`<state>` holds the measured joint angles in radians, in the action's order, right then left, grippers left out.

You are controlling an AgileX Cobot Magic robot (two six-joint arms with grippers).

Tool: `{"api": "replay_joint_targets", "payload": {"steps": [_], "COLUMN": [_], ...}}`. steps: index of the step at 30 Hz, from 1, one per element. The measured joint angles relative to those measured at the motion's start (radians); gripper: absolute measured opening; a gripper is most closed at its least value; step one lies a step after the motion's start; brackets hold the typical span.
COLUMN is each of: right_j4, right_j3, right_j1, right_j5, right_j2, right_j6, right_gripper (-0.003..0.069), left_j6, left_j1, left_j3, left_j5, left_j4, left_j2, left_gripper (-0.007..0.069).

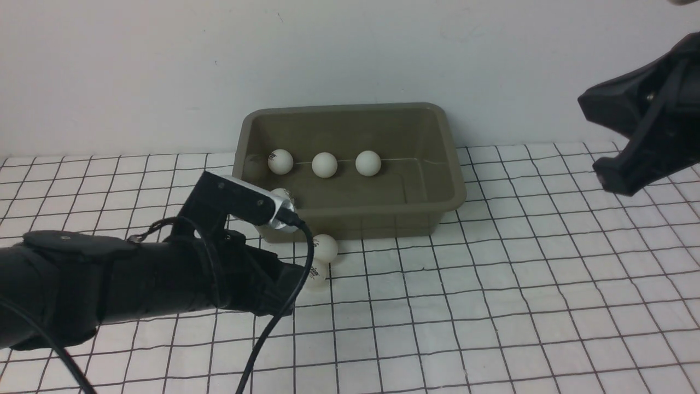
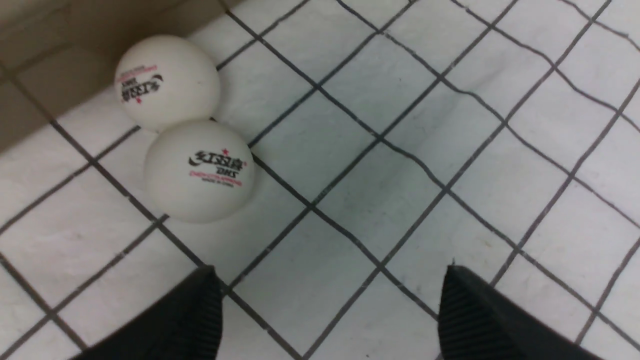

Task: Put the table tennis balls into the box on the white checkered tablecloth.
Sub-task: 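Reach for and grasp a ping pong ball on the table beside the basket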

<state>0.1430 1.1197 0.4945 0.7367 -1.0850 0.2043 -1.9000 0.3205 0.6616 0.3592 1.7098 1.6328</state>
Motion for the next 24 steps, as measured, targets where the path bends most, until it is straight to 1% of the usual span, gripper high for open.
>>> {"api": "replay_joint_targets", "payload": {"steps": [3,20,24], "right_j4": [0.003,0.003,0.003], "right_j3": [0.000,0.000,0.000], "right_j1": [0.000,0.000,0.000], "right_j5": [0.000,0.000,-0.004], "right_j2": [0.000,0.000,0.000], "right_j6": [0.000,0.000,0.000], "right_gripper": [-0.0015,-0.0015,-0.0015], "left_j6": [-0.009,-0.010,-0.010], "left_j1": [0.000,0.000,0.000], "left_j3": [0.006,0.168,0.211], "left_j5": [-0.005,-0.062,-0.053], "left_j4": [0.002,0.005,0.006], "left_j2": [0.023,0.124,0.193], "left_gripper": [0.0545,0.0531,0.0531]}}
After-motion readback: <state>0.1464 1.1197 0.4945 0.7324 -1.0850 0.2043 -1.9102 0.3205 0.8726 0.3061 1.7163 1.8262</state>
